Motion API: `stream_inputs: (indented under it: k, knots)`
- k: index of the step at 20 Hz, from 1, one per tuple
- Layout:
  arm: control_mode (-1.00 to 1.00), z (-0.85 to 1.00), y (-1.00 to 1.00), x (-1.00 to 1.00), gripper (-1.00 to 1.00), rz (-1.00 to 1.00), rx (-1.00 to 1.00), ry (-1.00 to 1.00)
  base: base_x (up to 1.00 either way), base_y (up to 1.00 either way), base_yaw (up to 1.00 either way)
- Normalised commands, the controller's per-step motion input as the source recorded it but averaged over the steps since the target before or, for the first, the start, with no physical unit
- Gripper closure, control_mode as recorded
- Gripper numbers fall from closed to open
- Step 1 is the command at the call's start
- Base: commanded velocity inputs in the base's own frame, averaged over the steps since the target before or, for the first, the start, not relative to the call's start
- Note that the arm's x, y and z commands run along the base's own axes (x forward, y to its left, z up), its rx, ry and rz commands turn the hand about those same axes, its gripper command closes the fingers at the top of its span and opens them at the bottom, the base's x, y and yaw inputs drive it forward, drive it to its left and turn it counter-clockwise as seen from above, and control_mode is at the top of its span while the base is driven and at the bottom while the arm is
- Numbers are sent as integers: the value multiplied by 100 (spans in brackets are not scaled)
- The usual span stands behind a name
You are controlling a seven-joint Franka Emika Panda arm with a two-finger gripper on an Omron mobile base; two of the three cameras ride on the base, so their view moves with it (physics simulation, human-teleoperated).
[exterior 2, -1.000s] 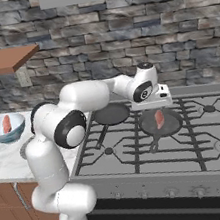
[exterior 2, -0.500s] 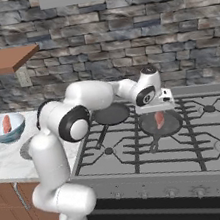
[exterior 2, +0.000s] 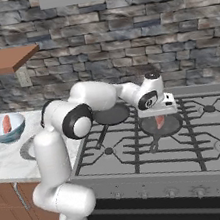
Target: Place one of the steaks on the plate and the other in the bowl. Then place the bowl in the fridge.
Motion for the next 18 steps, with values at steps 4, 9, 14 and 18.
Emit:
stream_inputs:
  k: [4, 9, 14, 18]
  knots:
    - [-100, -16, -8, 6, -100, 0, 0, 0, 0, 0, 0]
    - [-100, -22, -4, 17, -100, 0, 0, 0, 0, 0, 0]
    - [-100, -22, -6, 24, -100, 1, 0, 0, 0, 0, 0]
    - [-100, -20, -23, 19, -100, 3, 1, 0, 0, 0, 0]
